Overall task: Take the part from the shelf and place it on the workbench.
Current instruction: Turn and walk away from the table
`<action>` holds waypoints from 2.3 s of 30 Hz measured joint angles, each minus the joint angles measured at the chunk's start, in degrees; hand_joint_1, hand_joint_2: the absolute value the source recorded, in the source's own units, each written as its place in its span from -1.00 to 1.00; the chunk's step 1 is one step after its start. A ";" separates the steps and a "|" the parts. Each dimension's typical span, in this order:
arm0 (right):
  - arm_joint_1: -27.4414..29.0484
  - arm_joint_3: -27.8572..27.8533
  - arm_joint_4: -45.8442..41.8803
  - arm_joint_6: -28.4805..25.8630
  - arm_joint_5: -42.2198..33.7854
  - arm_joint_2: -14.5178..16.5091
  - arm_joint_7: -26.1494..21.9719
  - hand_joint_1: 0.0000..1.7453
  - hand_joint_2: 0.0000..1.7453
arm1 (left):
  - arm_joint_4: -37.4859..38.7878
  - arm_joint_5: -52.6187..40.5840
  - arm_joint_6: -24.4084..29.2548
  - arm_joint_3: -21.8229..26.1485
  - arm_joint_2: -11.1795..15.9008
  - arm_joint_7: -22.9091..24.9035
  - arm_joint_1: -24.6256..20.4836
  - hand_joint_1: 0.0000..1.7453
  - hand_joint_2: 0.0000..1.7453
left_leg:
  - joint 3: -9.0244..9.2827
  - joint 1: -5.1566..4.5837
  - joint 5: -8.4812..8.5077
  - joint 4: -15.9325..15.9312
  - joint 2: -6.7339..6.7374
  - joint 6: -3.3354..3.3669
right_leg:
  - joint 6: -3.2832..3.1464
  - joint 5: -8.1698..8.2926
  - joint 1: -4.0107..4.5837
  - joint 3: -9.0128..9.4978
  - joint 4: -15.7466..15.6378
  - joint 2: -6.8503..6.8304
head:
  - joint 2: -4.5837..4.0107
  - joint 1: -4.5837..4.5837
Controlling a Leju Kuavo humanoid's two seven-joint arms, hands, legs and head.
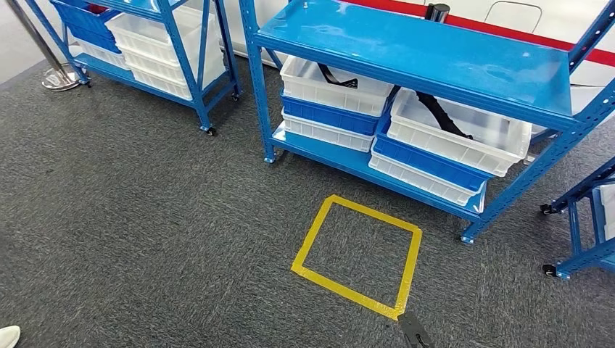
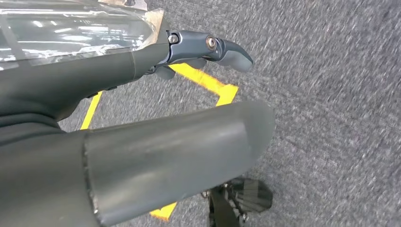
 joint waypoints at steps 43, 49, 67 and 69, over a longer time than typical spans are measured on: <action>-0.02 -1.60 0.02 -1.21 0.78 0.18 0.94 -1.00 -1.00 | 0.05 -1.84 -1.20 -0.05 -0.21 -0.05 -1.24 -1.00 -1.00 | 4.12 0.25 3.91 -10.18 2.72 0.72 | 4.04 -1.62 -0.90 -0.90 2.81 -4.61 | 0.00 0.43; 0.02 -1.62 0.02 -1.29 1.05 0.54 0.94 -1.00 -1.00 | 0.04 -1.78 -1.17 -0.05 0.03 -0.11 -1.40 -1.00 -1.00 | 4.31 -0.02 3.93 -10.23 2.86 1.43 | 2.90 -0.77 -0.93 1.06 -0.54 -4.44 | 0.01 0.24; 0.07 -1.58 0.04 -1.33 2.52 0.74 0.74 -1.00 -1.00 | 0.07 -1.05 0.36 0.10 0.38 -1.20 -0.86 -1.00 -1.00 | 6.11 0.16 4.84 -13.47 2.86 1.65 | 2.78 -5.57 -0.85 -3.81 11.45 -4.49 | 0.00 0.39; 0.33 -1.60 0.04 -1.33 2.65 0.55 0.95 -1.00 -1.00 | 0.08 -1.05 0.49 0.11 0.26 -1.20 -0.56 -1.00 -1.00 | 6.32 0.36 4.67 -13.40 2.87 1.28 | 3.66 -5.64 -1.00 -4.61 12.76 -4.51 | 0.00 0.40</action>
